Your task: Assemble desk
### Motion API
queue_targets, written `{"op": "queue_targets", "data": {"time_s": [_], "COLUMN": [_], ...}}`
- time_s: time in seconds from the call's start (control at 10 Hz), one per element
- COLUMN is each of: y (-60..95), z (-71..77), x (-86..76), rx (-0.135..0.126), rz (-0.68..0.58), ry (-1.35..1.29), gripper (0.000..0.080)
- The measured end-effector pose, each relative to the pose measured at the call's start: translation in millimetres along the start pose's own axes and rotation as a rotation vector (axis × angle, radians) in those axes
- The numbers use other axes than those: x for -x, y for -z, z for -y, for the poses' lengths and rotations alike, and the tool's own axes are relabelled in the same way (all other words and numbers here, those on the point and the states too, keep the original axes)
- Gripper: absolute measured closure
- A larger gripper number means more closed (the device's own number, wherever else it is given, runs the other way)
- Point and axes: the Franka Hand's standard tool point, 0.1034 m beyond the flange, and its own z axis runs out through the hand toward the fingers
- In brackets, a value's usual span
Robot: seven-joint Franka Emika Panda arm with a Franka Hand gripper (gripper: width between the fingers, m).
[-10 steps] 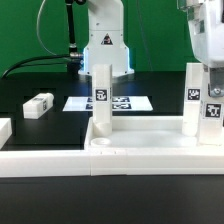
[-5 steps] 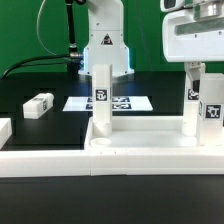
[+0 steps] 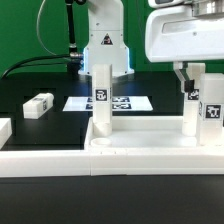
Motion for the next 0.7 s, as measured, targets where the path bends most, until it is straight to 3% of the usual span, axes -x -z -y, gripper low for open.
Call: {"op": "queue_targets", "data": {"time_s": [0.2, 0.3, 0.5, 0.6, 0.7], "y": [-3.7, -3.3, -3.4, -3.5, -3.4], "z": [1.3, 0.9, 0.2, -0.3, -1.5], "x": [4.8, 4.1, 3.7, 3.5, 2.8], "rx": [0.0, 0.0, 0.001, 0.002, 0.003], "rz": [0.008, 0.007, 0.007, 0.007, 0.007], "ry": [0.266, 0.21, 0.192, 0.157, 0.088], "gripper": [0.015, 0.015, 0.0398, 0.0398, 0.0511]}}
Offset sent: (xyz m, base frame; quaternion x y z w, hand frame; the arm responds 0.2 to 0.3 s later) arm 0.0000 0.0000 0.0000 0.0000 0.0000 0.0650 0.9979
